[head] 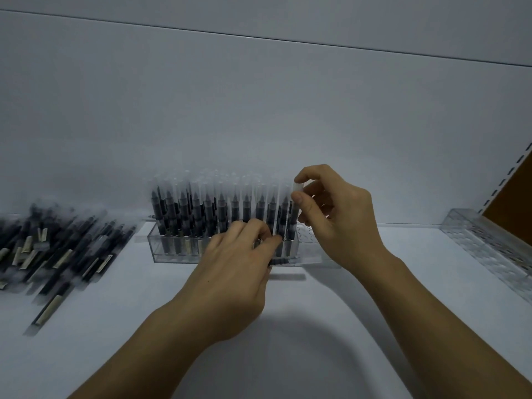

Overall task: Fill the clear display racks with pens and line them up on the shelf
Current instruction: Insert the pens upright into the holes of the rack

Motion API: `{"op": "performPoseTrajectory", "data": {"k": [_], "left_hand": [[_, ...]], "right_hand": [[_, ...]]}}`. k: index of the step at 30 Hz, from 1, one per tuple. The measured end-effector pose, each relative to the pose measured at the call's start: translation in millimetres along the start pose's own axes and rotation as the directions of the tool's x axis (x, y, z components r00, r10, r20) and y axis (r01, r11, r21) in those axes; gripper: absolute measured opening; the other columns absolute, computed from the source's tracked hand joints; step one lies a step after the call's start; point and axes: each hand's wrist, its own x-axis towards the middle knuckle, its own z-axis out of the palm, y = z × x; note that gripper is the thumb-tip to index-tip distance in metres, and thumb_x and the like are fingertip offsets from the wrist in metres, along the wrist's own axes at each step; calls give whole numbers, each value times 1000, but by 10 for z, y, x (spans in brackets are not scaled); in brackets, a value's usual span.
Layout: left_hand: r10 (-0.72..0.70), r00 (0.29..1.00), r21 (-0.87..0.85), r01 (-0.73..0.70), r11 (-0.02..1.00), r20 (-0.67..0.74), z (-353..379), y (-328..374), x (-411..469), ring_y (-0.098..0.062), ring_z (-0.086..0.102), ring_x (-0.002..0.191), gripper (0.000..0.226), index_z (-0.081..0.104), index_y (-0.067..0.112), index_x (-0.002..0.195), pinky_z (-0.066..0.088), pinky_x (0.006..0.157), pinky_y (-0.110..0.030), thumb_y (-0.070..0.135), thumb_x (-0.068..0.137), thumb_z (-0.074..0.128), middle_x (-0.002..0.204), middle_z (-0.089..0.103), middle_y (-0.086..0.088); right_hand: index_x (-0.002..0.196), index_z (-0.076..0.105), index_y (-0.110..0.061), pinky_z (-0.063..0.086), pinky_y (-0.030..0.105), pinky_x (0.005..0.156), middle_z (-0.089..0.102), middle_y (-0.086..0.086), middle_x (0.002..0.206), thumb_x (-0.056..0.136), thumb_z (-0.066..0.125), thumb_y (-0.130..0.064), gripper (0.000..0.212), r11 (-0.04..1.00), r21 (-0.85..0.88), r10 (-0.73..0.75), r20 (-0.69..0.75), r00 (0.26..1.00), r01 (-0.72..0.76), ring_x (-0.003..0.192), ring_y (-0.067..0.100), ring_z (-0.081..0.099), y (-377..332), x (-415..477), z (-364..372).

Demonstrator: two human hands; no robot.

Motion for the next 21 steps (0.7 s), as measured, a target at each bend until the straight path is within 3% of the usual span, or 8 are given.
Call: {"op": "performPoseTrajectory", "data": {"k": [3, 7, 10, 13, 15, 17, 21], "left_hand": [[3, 1000, -6, -3, 1000, -9, 24, -11, -4, -9, 27, 122, 51, 33, 29, 151, 29, 103, -31, 31, 100, 32, 135, 29, 13], [1, 999, -39, -3, 999, -33, 39, -27, -1, -8, 31, 119, 53, 39, 31, 146, 32, 102, -32, 41, 96, 25, 129, 32, 16], [-3, 998, -96, -4, 995, -69, 42, -26, -2, -6, 34, 108, 40, 47, 34, 129, 34, 95, -32, 47, 99, 25, 117, 35, 20], [-12, 995, -131, -1, 991, -103, 30, -10, 0, -6, 35, 97, 29, 48, 34, 108, 33, 87, -31, 48, 99, 24, 104, 34, 21], [-13, 994, -141, -2, 990, -108, 25, -10, 0, -6, 36, 95, 26, 47, 34, 105, 33, 86, -31, 48, 100, 25, 100, 33, 21], [-9, 994, -146, -8, 989, -112, 25, -12, 1, -6, 36, 95, 21, 45, 35, 101, 33, 84, -31, 46, 100, 27, 99, 33, 20], [-3, 994, -134, -12, 991, -107, 21, -15, 0, -6, 36, 95, 21, 45, 35, 99, 33, 84, -31, 48, 100, 29, 100, 34, 20]], "right_hand": [[112, 65, -18, 57, 28, 65, 68, -5, 82, 98, 69, -20, 15, 1000, -27, 5, 10, 1000, -4, 69, 12, 67, 7, -14, 16], [114, 68, -17, 45, 10, 63, 63, -9, 88, 99, 64, -13, 15, 999, -45, 3, -35, 999, -5, 75, 9, 61, -17, -51, -24], [109, 68, -18, 41, 14, 59, 61, -7, 82, 97, 62, -2, 21, 996, 67, 66, -33, 997, -64, 67, 14, 56, -67, -67, -101], [99, 72, -11, 41, 31, 50, 59, 3, 68, 90, 60, 1, 19, 919, 356, 136, 125, 983, -172, 56, 19, 49, -129, -9, -238], [102, 73, -7, 40, 24, 49, 60, 4, 66, 87, 57, 2, 24, 817, 504, 126, 320, 939, -281, 54, 21, 47, -147, 14, -305], [110, 73, -7, 41, 21, 50, 62, 2, 69, 89, 62, -2, 25, 768, 530, 96, 459, 883, -360, 54, 21, 46, -168, 4, -313], [105, 72, -4, 39, 16, 51, 65, -10, 69, 93, 69, -10, 14, 747, 541, 91, 493, 865, -387, 52, 5, 45, -228, -30, -252]]}}
